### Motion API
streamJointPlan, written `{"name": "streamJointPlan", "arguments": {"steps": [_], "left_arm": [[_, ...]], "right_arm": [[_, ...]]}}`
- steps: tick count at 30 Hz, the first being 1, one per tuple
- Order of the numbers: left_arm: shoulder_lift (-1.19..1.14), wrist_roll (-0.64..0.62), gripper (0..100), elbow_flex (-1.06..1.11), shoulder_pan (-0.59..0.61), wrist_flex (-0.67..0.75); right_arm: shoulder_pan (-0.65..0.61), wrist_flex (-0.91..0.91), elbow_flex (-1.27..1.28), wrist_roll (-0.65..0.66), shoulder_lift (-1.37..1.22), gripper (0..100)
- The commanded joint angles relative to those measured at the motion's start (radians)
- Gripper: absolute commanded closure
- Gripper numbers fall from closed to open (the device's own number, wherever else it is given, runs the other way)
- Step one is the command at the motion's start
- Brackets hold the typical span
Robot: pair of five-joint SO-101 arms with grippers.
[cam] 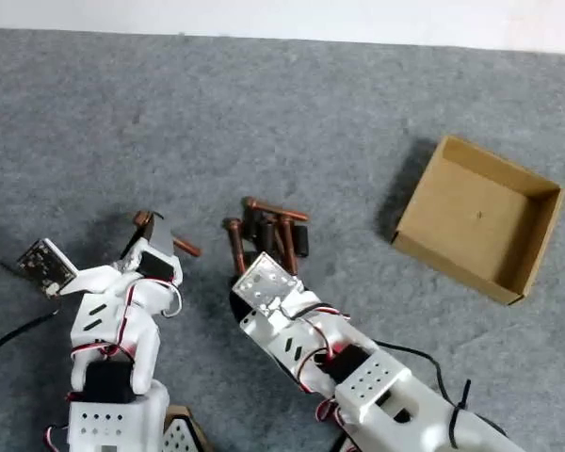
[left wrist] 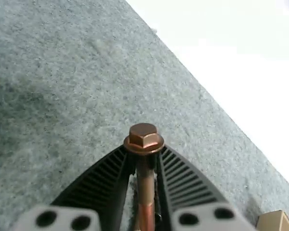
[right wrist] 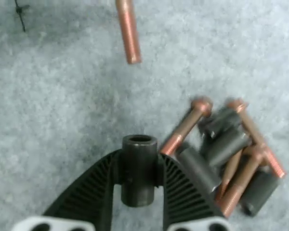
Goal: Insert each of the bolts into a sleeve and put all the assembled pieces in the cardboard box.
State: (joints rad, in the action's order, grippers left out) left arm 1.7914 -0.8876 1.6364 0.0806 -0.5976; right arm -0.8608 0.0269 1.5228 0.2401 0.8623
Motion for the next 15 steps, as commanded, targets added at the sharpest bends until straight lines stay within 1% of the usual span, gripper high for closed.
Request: {"name": "streamJointPlan", "arguments": {"steps": [1,4,7,12,15], "left_arm": [[0.027,0.006,100,-0.065,-0.038,0.011],[0.027,0.006,100,-0.067,-0.061,0.002],[0.027,0.006,100,-0.136,-0.108,-0.086],[0.027,0.008,100,-0.338,-0.182,-0.273],[0.027,0.009,100,-0.364,-0.186,-0.281]], "right_arm": [[-0.007,0.024,0.047,0.011,0.16,99.5],[-0.007,0.018,0.133,0.011,0.348,99.5],[-0.007,0.008,0.211,0.011,0.504,99.5],[-0.007,-0.17,0.254,0.012,0.654,99.5],[-0.007,-0.216,0.255,0.012,0.704,99.5]]}}
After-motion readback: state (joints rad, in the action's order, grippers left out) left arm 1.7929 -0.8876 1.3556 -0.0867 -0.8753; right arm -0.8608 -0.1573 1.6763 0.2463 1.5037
